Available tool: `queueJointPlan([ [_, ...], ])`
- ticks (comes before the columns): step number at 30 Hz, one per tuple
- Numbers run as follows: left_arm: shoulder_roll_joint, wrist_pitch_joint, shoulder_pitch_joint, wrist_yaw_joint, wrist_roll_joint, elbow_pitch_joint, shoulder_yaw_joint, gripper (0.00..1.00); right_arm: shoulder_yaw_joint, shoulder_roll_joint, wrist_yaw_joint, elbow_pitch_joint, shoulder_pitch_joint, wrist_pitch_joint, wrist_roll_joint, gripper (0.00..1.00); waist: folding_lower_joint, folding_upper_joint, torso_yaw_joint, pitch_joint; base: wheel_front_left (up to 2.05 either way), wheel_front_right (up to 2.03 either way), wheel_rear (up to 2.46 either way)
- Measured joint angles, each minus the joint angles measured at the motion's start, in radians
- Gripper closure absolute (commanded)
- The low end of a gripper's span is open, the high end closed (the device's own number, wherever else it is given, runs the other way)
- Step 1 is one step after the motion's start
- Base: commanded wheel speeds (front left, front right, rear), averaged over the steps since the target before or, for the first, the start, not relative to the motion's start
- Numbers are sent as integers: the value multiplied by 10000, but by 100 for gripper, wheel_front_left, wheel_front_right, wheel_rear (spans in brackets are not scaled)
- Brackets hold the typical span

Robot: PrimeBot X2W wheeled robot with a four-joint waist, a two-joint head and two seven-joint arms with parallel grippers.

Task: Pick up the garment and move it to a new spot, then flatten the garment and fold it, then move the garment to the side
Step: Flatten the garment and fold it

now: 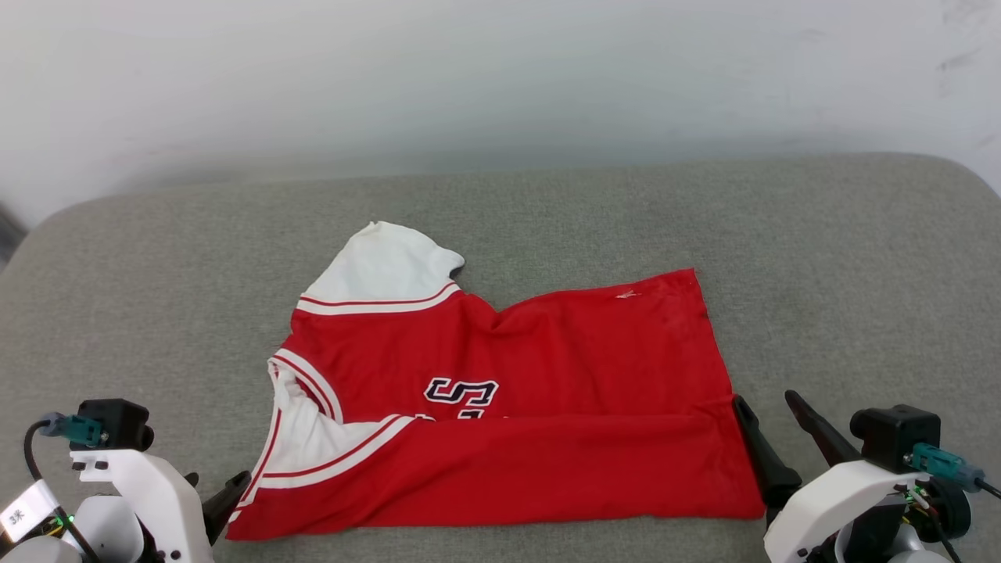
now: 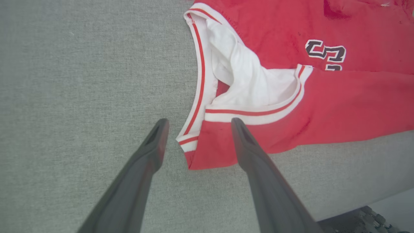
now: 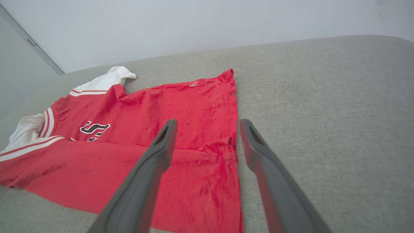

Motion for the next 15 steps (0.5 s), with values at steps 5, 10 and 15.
queueJointPlan([
  [5,205,963,222,230,-585,-364,-50,0,-48,226,0,-533,109,293,-121,0,0,0,-213,324,0,0,0],
  [10,-2,1208,225,284,-970,111,-13,0,-38,366,0,-763,83,408,-150,0,0,0,-415,852,0,0,0],
  [15,-232,1509,75,113,-1237,863,-92,0,-113,422,0,-825,52,560,-82,0,-1,1,-613,1301,0,0,0],
])
